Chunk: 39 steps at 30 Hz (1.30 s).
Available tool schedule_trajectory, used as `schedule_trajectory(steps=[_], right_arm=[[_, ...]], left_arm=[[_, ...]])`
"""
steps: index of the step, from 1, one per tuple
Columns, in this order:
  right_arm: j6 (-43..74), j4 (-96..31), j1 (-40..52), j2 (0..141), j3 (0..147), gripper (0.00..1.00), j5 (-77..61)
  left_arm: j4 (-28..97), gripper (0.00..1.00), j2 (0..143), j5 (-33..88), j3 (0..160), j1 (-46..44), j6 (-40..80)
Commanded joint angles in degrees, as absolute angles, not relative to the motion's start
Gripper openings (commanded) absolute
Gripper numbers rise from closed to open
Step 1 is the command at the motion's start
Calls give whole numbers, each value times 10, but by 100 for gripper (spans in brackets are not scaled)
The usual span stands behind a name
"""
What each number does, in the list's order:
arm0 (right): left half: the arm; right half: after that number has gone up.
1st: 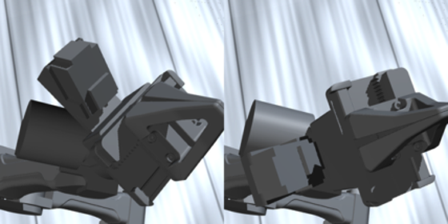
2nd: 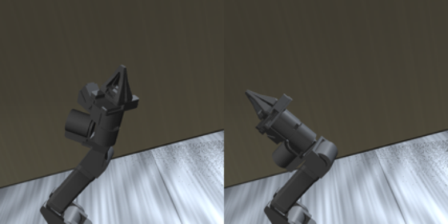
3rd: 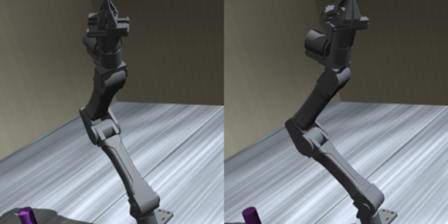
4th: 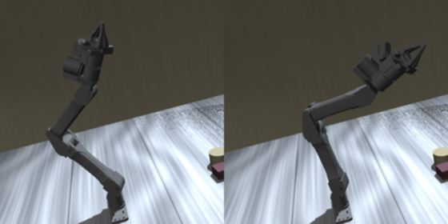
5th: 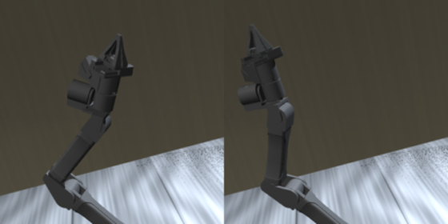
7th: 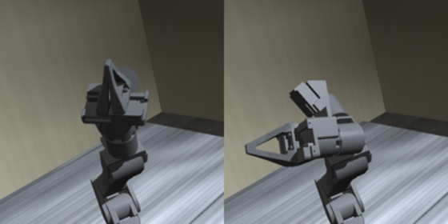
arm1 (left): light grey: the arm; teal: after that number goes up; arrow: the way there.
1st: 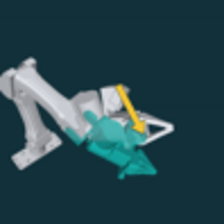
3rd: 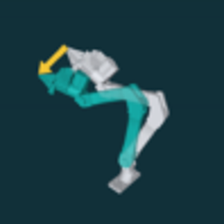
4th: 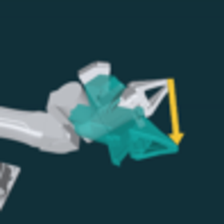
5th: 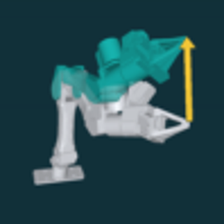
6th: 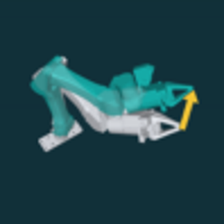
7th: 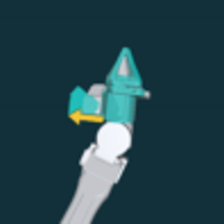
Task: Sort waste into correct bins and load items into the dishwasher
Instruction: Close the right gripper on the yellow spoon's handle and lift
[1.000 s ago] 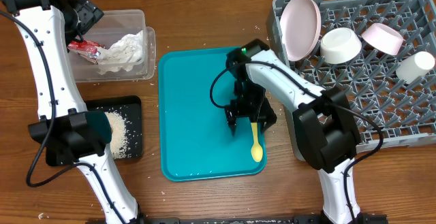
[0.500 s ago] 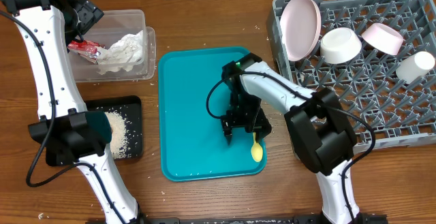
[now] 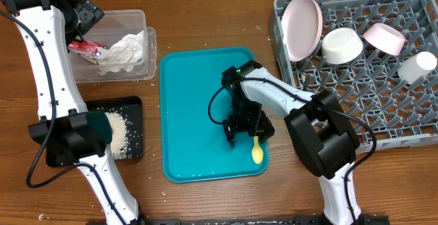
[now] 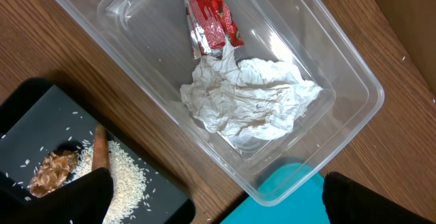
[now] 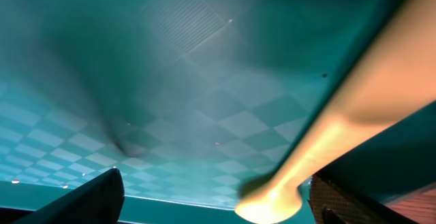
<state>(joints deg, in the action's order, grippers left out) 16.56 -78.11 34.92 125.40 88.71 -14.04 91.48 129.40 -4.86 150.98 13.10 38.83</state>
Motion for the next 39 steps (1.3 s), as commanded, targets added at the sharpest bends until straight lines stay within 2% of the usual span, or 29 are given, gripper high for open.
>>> schedule_trajectory(steps=[1, 6, 13, 19, 21, 25, 31, 39], right_arm=[[165, -760, 348, 1244, 878, 84, -122], [165, -723, 353, 1244, 878, 74, -112], [166, -686, 353, 1244, 878, 49, -25], [174, -656, 352, 1244, 878, 39, -21], [206, -662, 352, 1244, 878, 32, -11], [259, -687, 352, 1244, 878, 31, -11], [256, -681, 352, 1244, 877, 31, -11], [253, -682, 352, 1244, 879, 21, -18]], left_arm=[[914, 100, 1298, -46, 1507, 126, 390], [914, 100, 1298, -46, 1507, 126, 390], [915, 100, 1298, -46, 1507, 126, 390], [914, 100, 1298, -46, 1507, 126, 390], [914, 100, 1298, -46, 1507, 126, 390], [914, 100, 1298, -46, 1507, 126, 390], [914, 100, 1298, -46, 1507, 126, 390], [914, 100, 1298, -46, 1507, 126, 390]])
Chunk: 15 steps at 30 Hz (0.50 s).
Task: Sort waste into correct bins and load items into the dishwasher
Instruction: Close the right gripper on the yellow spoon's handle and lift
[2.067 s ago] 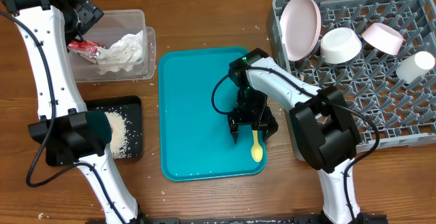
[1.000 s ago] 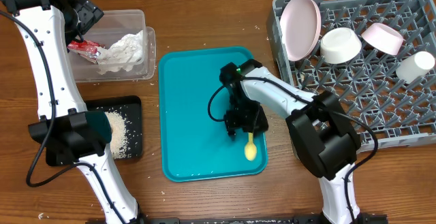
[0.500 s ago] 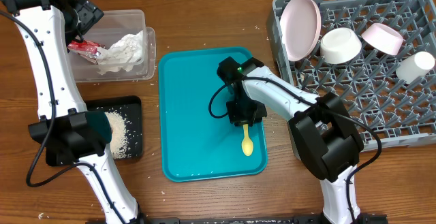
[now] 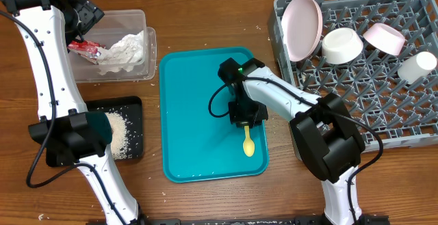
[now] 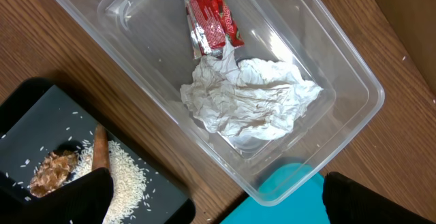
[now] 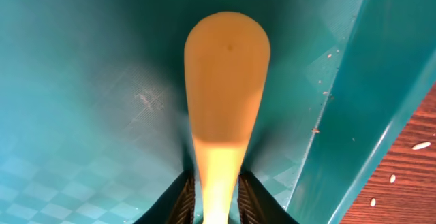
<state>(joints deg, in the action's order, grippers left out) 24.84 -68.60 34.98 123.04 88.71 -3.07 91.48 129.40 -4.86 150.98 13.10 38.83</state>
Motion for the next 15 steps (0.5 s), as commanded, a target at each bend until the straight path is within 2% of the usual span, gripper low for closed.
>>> schedule_trajectory(steps=[1, 3, 9, 15], right_arm=[[254, -684, 352, 1244, 880, 19, -18], [253, -691, 352, 1244, 886, 14, -18], [253, -704, 351, 1244, 911, 7, -17], [251, -723, 344, 1244, 943, 6, -17]], left_arm=[[914, 100, 1298, -46, 1507, 126, 390], [914, 100, 1298, -46, 1507, 126, 390], [914, 100, 1298, -46, 1507, 126, 390], [914, 100, 1298, -46, 1507, 126, 390]])
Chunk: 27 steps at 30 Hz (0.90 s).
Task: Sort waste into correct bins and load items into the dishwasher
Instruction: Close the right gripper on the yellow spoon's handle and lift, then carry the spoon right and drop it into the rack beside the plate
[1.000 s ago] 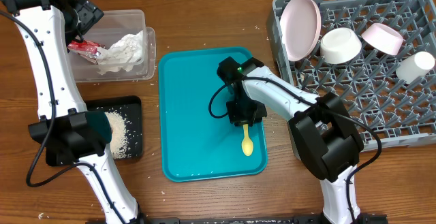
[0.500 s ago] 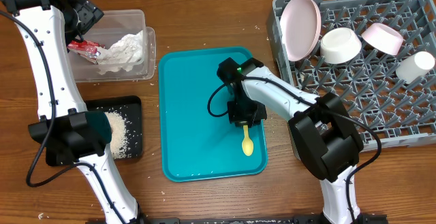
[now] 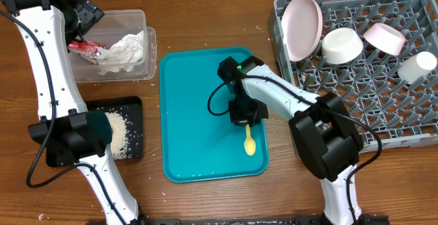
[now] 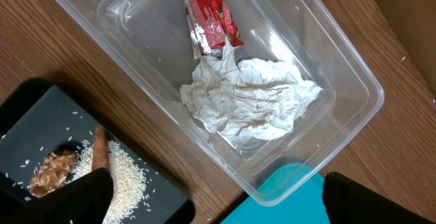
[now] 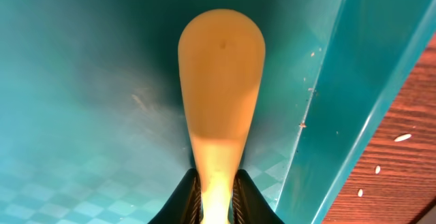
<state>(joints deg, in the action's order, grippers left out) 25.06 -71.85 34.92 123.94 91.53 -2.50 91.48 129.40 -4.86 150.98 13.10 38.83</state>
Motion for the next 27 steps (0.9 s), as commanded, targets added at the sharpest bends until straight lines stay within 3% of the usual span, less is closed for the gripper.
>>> schedule_trajectory(steps=[1, 11, 21, 27], right_arm=[[251, -728, 341, 1244, 950, 6, -16], [185, -795, 255, 1244, 1081, 4, -11], [79, -868, 97, 1244, 1310, 5, 15], [44, -912, 22, 1244, 1306, 5, 12]], left_arm=[[914, 100, 1298, -46, 1507, 126, 390], [914, 100, 1298, -46, 1507, 126, 390], [914, 100, 1298, -46, 1507, 126, 390], [914, 100, 1298, -46, 1507, 126, 390]])
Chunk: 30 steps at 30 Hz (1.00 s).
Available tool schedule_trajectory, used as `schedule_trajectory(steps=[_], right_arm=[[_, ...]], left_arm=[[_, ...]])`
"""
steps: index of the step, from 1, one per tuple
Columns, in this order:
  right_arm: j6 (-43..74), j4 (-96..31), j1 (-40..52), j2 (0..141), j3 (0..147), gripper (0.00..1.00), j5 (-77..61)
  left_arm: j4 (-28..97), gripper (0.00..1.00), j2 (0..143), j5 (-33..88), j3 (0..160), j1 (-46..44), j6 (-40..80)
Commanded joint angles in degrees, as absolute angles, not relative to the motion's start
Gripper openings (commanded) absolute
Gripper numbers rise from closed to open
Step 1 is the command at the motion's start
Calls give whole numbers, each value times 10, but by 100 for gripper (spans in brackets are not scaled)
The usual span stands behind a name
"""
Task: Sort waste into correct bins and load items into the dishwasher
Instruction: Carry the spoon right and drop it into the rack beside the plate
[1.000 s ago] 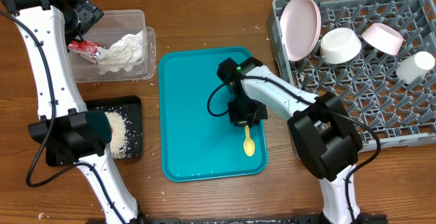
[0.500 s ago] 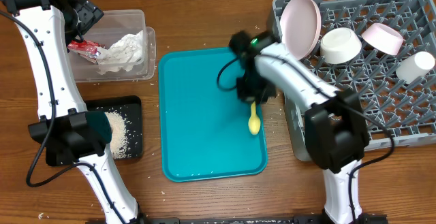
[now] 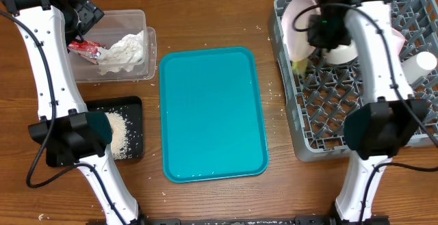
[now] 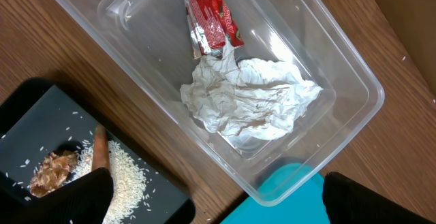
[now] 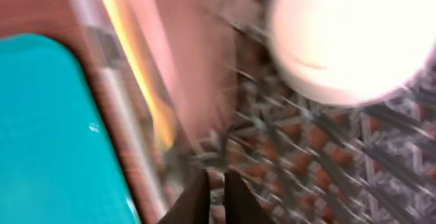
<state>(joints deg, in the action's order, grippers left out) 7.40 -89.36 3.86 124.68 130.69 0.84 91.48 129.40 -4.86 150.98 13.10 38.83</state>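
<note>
The yellow spoon (image 3: 299,64) hangs over the left edge of the grey dish rack (image 3: 342,109), a yellow streak (image 5: 146,81) in the blurred right wrist view. My right gripper (image 3: 311,47) is just above it; its jaws (image 5: 216,183) stand a thin gap apart, apparently still shut on the handle. My left gripper (image 3: 85,13) hovers open (image 4: 216,197) over the clear bin (image 4: 354,81), which holds a red wrapper (image 4: 208,16) and a crumpled tissue (image 4: 248,98).
The teal tray (image 3: 212,112) lies mid-table with nothing on it. The rack holds a pink plate (image 3: 303,25) on edge, a white bowl (image 3: 342,45), a pink bowl (image 3: 385,38) and a white cup (image 3: 417,66). A black tray (image 3: 130,109) with rice sits front left.
My right gripper was low over the teal tray, shut on the spoon; it is now at the rack's left side with the spoon. The tray is bare. The left arm has not moved.
First my right gripper stood open around the spoon near the tray's right edge. Then it was shut on the handle, and held it just over the tray. Now the spoon is at the rack. The left gripper stayed open above the clear bin throughout.
</note>
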Motion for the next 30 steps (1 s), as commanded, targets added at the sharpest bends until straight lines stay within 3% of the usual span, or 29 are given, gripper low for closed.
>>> schedule_trajectory(steps=[1, 15, 20, 23, 30], right_arm=[[44, -924, 16, 1244, 1303, 6, 12], [72, -952, 12, 1244, 1287, 14, -4], [77, -967, 12, 1225, 1316, 28, -42], [99, -971, 13, 1183, 1320, 46, -42], [120, -971, 14, 1043, 1289, 60, -41]], left_arm=[[914, 100, 1298, -46, 1507, 126, 390], [914, 100, 1298, -46, 1507, 126, 390], [914, 100, 1298, -46, 1507, 126, 390], [914, 100, 1298, -46, 1507, 126, 390], [914, 100, 1298, -46, 1507, 126, 390]])
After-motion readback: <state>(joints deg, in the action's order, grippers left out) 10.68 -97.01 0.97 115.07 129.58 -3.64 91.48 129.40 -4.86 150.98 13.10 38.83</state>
